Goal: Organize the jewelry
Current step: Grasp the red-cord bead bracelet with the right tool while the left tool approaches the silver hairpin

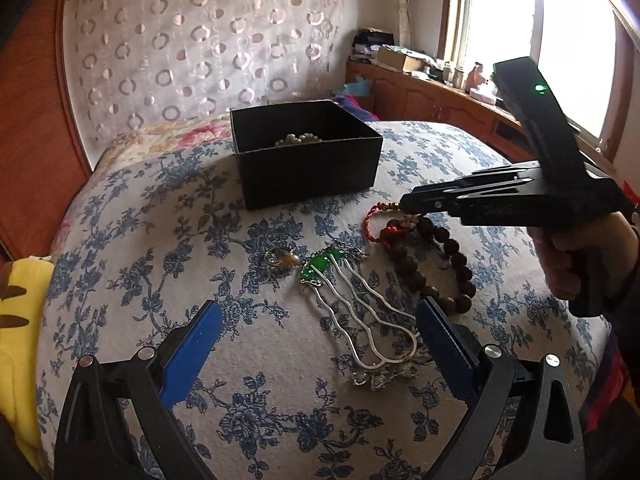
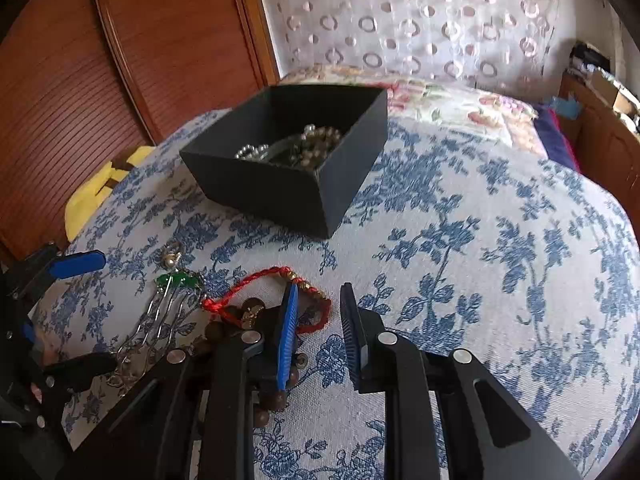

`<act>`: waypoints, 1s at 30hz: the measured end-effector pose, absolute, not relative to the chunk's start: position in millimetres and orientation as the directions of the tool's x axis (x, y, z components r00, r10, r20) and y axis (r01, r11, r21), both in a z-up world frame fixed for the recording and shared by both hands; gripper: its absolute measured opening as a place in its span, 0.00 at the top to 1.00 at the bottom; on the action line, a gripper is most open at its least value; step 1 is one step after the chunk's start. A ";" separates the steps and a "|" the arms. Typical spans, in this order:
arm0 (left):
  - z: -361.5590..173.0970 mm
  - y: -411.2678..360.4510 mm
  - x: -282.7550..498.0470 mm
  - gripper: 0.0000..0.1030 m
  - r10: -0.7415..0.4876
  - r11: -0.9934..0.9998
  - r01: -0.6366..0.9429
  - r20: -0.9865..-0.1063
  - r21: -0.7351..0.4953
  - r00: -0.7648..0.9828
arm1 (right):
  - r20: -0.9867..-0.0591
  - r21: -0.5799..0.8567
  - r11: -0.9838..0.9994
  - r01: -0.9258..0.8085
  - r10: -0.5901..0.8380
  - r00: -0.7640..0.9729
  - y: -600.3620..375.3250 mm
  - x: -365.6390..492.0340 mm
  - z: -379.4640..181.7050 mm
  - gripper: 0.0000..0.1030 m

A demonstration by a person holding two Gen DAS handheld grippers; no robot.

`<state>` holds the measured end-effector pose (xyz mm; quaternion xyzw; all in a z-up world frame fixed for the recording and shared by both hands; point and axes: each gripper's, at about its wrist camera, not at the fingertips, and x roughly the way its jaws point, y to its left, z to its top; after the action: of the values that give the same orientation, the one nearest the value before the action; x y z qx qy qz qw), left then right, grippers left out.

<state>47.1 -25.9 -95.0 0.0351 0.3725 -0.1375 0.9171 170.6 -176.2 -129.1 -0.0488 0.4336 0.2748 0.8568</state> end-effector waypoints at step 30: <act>-112.1 -53.4 55.3 0.11 -0.213 0.955 0.296 -0.770 -0.033 0.601 | -0.622 0.124 0.874 -0.471 0.438 0.649 -227.9 114.8 -88.6 0.95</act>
<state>55.3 -53.4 -112.1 0.0490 0.4234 -0.1426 0.8933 114.8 -227.9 -88.6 -0.0242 0.3359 0.2502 0.9077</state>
